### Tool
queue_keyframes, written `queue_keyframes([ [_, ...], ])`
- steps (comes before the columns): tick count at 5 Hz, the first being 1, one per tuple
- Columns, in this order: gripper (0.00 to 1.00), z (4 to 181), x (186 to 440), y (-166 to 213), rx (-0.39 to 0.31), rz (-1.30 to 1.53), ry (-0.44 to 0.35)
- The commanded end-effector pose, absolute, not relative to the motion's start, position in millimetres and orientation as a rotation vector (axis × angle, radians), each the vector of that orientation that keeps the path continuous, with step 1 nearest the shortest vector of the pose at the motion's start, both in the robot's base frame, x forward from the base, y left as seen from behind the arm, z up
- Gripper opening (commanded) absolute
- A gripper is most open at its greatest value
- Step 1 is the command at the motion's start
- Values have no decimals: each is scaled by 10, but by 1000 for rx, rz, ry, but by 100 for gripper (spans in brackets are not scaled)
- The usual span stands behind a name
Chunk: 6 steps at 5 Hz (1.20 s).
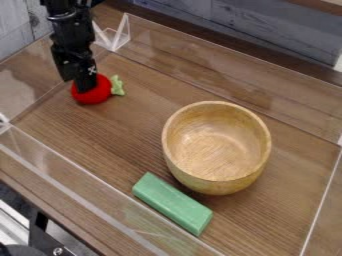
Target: Move the red object to the right side of the table
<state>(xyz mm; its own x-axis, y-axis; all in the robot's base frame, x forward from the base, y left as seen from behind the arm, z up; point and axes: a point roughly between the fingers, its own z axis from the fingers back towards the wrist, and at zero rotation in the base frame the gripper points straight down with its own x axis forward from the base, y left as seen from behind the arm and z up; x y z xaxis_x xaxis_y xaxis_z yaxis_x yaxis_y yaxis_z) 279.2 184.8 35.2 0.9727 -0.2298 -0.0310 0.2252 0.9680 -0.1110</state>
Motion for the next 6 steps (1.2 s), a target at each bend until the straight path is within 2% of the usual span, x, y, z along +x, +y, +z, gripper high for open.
queue_keyframes([
  [1, 100, 483, 2954, 1973, -74, -184, -2],
  [2, 0, 451, 2991, 2063, -76, -133, -1],
  [4, 0, 962, 3126, 1668, -55, -85, -51],
  [5, 0, 1121, 3365, 1257, -64, -134, -69],
  [6, 0, 1138, 3619, 787, -85, -198, -76],
])
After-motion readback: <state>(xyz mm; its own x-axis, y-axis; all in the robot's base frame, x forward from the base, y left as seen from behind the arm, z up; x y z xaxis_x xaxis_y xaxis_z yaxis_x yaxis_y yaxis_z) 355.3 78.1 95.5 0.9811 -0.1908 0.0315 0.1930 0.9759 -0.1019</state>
